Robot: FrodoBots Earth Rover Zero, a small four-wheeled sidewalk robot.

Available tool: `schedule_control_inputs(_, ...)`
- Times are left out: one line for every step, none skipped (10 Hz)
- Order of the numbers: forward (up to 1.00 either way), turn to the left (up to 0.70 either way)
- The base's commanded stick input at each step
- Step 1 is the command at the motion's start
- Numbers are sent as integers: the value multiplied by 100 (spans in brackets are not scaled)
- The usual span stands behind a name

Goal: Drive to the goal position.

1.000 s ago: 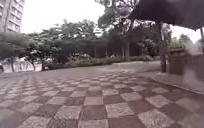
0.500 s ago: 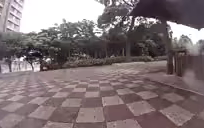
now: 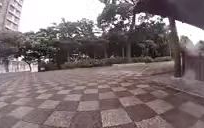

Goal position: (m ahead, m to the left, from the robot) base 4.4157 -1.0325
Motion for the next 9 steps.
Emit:
schedule_control_inputs(100,0)
schedule_control_inputs(100,0)
schedule_control_inputs(100,0)
schedule_control_inputs(100,0)
schedule_control_inputs(100,0)
schedule_control_inputs(100,0)
schedule_control_inputs(100,0)
schedule_control_inputs(100,0)
schedule_control_inputs(100,0)
